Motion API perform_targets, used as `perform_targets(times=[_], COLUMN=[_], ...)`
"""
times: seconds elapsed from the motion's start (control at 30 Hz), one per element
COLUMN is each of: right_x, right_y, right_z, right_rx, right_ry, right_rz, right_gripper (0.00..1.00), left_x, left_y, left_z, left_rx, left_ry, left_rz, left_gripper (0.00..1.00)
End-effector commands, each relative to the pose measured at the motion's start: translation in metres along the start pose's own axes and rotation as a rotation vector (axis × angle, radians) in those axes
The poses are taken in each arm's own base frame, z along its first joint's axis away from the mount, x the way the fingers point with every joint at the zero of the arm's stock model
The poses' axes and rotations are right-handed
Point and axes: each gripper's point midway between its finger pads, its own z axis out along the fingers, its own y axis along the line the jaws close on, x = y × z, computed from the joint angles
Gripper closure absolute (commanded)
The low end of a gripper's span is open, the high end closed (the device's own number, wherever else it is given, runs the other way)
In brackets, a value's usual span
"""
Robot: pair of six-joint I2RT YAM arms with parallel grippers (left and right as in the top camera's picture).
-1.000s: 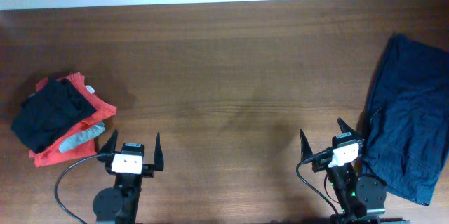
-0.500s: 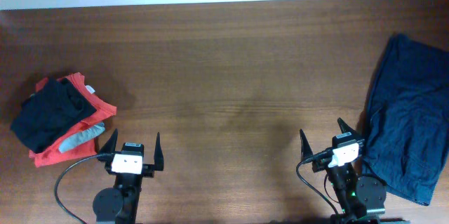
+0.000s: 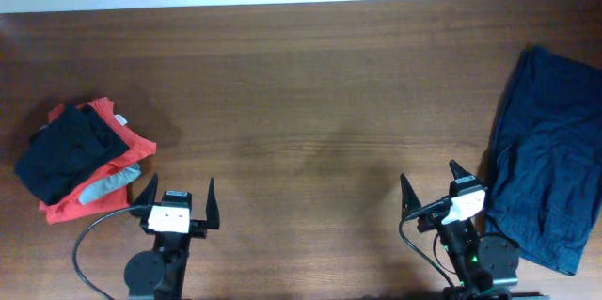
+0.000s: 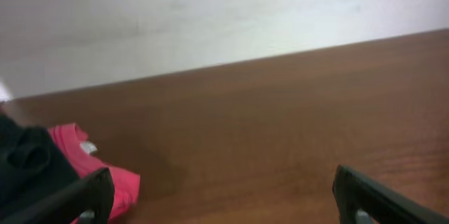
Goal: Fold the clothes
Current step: 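Move the right gripper toward the navy trousers on the right, then grasp the navy trousers with the right gripper and drag them left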
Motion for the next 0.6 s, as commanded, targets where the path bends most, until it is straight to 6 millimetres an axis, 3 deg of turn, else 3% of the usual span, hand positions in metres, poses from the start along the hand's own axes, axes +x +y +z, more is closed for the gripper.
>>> perform_targets(times=[0.0,0.1,0.23,0.37,0.57], right_x=[-0.026,-0.042,-0.062,-0.078,-0.065], right_y=[-0.006,-0.015,-0.023,-0.039,-0.044], right_z=[-0.01,-0.019,-0.029,-0.029,-0.012], right_rx=[0.05,0.113,0.177,0.271,0.289], right_ry=[-0.012,0.019,0.081,0.269,0.606], right_rz=[0.013,0.027,0.098,0.107,0.129], right_gripper=[0.01,0.01,0.02,0.01,0.01], left_x=[-0.019,-0.039,-0.051,-0.068,-0.067], left_y=[0.002,0.004,0.005,-0.002,-0.025], left_z=[-0.008,-0.012,-0.014,-0.007,0.01], left_rx=[0.002,0.003,0.01,0.077,0.231], left_ry=[0.008,0.015,0.093,0.232,0.427], left_rz=[-0.068,-0.07,-0.074,-0.086,-0.131], left_gripper=[0.01,0.01,0.01,0.01,0.01])
